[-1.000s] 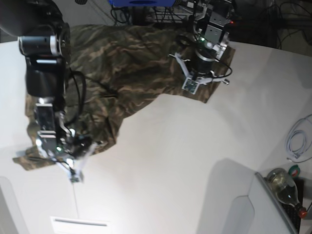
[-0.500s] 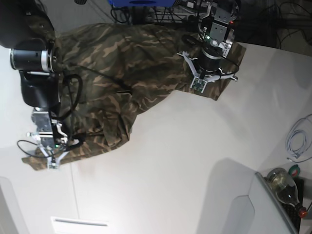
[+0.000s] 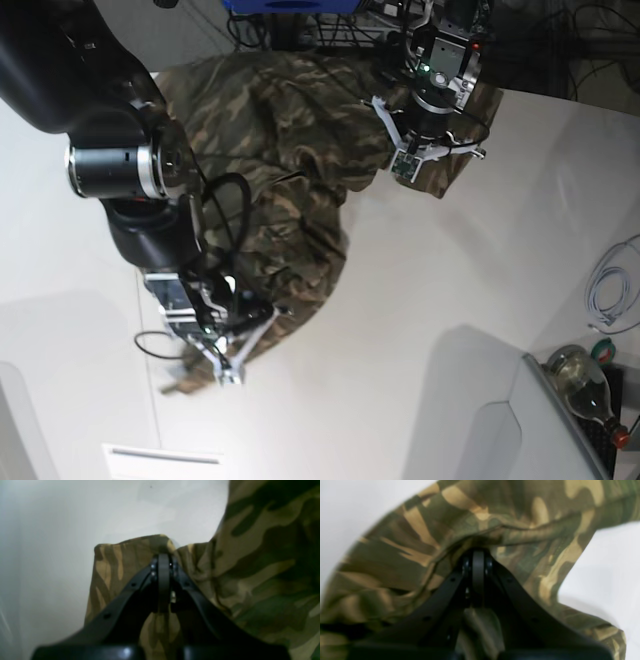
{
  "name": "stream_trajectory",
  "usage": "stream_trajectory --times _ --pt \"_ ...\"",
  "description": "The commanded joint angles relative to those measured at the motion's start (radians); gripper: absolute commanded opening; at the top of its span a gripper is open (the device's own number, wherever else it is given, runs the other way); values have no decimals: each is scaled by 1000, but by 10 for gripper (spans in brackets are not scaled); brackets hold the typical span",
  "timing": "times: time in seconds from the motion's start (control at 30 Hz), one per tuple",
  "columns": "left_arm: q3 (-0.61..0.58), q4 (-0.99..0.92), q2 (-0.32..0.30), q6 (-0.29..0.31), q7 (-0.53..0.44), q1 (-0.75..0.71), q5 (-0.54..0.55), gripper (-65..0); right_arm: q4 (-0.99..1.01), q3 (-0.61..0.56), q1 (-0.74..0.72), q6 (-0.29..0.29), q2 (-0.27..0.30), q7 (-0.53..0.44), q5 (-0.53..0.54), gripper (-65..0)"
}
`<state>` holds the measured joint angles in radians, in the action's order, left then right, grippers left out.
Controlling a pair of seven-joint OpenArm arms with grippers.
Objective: Layout the t-shirt on the table in an organized manner, then fold the t-shirt properly
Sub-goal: 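Regrasp the shirt body with the right gripper and lift it, then drag the held shirt with the right gripper toward the left gripper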
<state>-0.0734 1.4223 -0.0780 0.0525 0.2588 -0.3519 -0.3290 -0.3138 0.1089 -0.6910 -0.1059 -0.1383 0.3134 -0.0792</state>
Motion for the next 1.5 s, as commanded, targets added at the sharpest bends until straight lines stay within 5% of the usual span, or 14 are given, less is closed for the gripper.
stream_trajectory --times 0.0,0.17,0.3,0.43,0.57,0.9,0.97,1.03,1.17,1.47 --pt "-1 13 -1 11 27 -9 3 -650 -15 -19 -48 1 4 -18 3 -644" --pt "11 19 -1 11 27 -11 5 -650 -172 -191 6 1 -1 51 8 -642" --pt "11 19 -1 11 27 -8 5 -650 -624 -291 215 -1 1 204 8 -597" --pt "13 19 -6 11 27 -2 5 -650 -1008 -452 393 -1 4 352 6 -329" --pt "14 19 -7 11 27 0 5 -650 -1128 -541 491 -1 6 404 5 -93" --pt "14 19 -7 11 27 -3 5 -650 -922 -547 491 4 6 321 6 -285" --pt "14 19 -7 11 27 -5 5 -650 -927 -545 491 4 6 323 6 -431" --pt "14 19 -7 11 27 -6 5 -650 -976 -515 502 4 6 330 6 -644" --pt "14 19 -7 11 27 -8 5 -650 -1111 -403 523 -1 16 421 5 -645" --pt "13 124 -4 13 29 -19 5 -650 -1373 -248 541 -2 197 579 8 -648"
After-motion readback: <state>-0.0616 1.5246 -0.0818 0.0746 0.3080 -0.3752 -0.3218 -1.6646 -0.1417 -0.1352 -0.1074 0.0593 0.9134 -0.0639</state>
